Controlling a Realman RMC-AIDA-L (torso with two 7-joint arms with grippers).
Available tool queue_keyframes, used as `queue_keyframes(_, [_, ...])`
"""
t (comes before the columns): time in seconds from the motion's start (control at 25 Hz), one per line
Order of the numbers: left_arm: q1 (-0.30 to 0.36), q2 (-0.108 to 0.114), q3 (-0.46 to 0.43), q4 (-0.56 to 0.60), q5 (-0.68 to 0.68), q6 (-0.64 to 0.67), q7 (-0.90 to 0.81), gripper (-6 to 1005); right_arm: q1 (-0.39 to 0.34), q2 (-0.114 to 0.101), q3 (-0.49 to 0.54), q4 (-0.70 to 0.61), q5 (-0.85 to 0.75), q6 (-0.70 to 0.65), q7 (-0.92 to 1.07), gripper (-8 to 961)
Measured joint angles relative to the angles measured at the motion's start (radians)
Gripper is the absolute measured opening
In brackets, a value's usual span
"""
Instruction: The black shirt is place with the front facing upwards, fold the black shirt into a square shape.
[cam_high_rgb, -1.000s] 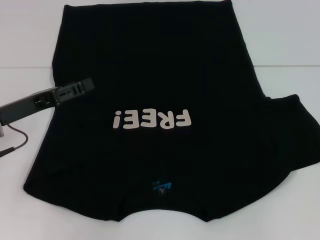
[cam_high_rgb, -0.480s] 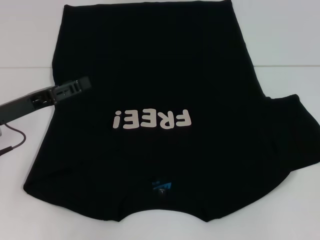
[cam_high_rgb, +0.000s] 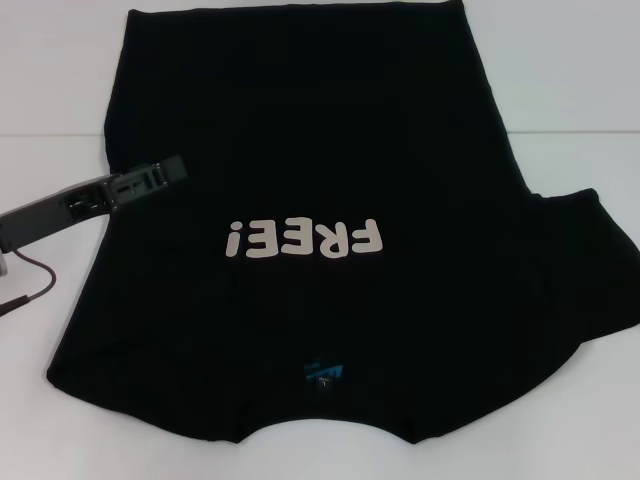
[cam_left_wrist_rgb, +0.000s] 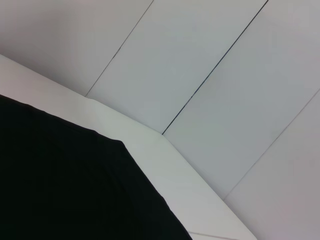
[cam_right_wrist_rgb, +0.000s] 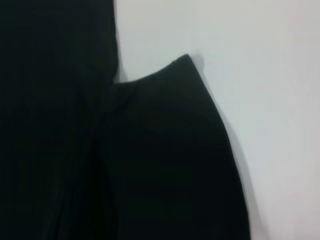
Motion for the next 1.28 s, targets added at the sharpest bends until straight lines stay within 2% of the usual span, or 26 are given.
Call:
queue_keyframes(0.04, [0.000, 0.000, 0.000, 0.000, 0.000, 0.000, 0.000, 784, 0.000, 0.003, -0.006, 0.001, 0.000, 0.004, 0.001, 526])
queue_keyframes(0.36, [0.000, -0.003, 0.000, 0.000, 0.000, 0.000, 0.000, 782, 0.000, 0.006, -0.013, 0.004, -0.001, 0.018, 0.005, 518])
queue_keyframes(0.8, [-0.001, -0.003, -0.001, 0.000, -0.007, -0.001, 0.000, 781, 0.025, 0.033, -0.040, 0.019, -0.054, 0.068, 0.036, 437])
queue_keyframes(1.0, [0.000, -0.003, -0.002, 0.000, -0.019, -0.002, 0.000, 781, 0.037, 0.043, -0.049, 0.019, -0.077, 0.072, 0.042, 265])
queue_keyframes(1.2, [0.003, -0.002, -0.002, 0.000, -0.025, -0.003, 0.000, 781, 0.030, 0.043, -0.042, -0.002, -0.069, 0.065, 0.042, 117])
queue_keyframes(1.28, [0.003, -0.003, -0.001, 0.000, -0.026, -0.002, 0.000, 781, 0.028, 0.042, -0.041, -0.005, -0.068, 0.064, 0.042, 100])
